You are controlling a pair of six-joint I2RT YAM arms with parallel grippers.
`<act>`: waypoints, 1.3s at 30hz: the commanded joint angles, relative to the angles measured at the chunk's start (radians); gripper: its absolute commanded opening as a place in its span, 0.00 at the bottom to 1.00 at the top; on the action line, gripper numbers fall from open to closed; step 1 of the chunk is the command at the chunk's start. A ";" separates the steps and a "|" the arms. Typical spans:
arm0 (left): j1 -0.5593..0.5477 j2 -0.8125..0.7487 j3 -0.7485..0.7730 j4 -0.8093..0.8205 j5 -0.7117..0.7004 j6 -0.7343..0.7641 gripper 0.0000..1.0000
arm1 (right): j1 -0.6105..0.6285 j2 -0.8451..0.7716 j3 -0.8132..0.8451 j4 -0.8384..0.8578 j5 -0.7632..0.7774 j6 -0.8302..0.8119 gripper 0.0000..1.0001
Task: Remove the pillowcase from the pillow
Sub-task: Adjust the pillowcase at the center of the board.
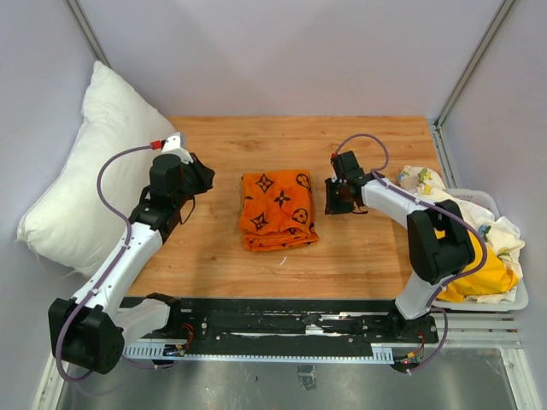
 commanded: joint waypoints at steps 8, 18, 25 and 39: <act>0.006 -0.059 0.052 -0.062 0.100 0.037 0.18 | 0.176 0.108 0.147 -0.129 0.157 -0.037 0.50; 0.006 -0.094 0.042 -0.072 0.111 0.049 0.18 | 0.278 0.199 0.287 -0.156 0.166 -0.032 0.50; 0.006 -0.098 0.036 -0.070 0.113 0.054 0.19 | 0.257 0.157 0.231 -0.134 0.160 -0.045 0.53; 0.005 -0.097 0.031 -0.046 0.144 0.045 0.19 | 0.097 0.141 0.132 -0.043 0.220 -0.049 0.52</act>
